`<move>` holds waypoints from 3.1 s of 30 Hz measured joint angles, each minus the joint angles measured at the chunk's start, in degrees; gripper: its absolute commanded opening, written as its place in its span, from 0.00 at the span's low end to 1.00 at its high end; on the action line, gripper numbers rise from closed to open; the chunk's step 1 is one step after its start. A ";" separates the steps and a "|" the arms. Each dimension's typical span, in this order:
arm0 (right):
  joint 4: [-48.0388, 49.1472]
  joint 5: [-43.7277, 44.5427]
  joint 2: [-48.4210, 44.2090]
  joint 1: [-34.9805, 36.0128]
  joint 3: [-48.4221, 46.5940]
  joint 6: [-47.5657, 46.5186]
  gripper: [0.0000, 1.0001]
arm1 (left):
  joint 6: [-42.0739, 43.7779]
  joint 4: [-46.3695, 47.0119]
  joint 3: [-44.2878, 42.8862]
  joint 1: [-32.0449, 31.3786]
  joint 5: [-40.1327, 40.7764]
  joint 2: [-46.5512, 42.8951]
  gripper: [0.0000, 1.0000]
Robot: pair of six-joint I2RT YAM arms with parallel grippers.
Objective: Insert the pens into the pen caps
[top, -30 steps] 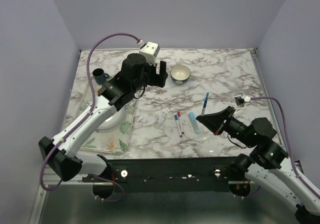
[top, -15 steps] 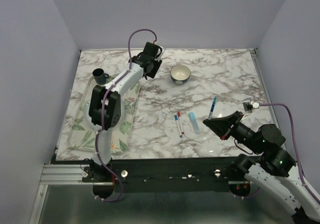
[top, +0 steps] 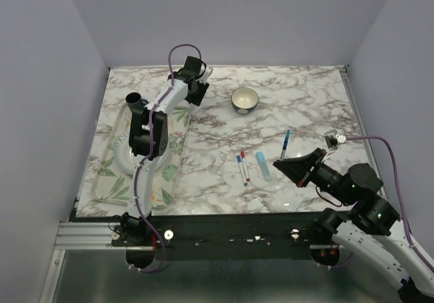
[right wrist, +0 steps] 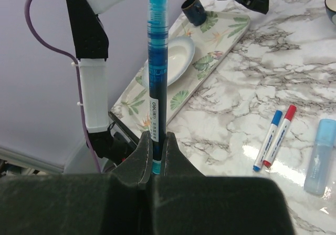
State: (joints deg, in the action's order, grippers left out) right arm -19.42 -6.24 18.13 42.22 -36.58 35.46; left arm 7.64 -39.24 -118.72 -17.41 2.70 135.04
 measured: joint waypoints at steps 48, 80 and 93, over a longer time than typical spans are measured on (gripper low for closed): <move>-3.54 1.22 -5.35 0.00 -2.56 1.09 0.01 | -5.73 0.24 18.08 -4.00 -4.46 -8.57 0.00; 4.39 -2.19 1.29 0.00 12.76 8.07 0.01 | -34.88 11.41 58.71 -21.11 -3.63 -40.65 0.04; 2.01 -2.16 -2.47 0.00 12.59 8.26 0.01 | -31.01 8.52 53.35 -26.60 3.21 -31.95 0.40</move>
State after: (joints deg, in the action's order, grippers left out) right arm -17.41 -8.40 15.66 42.22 -23.99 43.72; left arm -23.38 -30.72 -65.36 -44.01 5.91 103.09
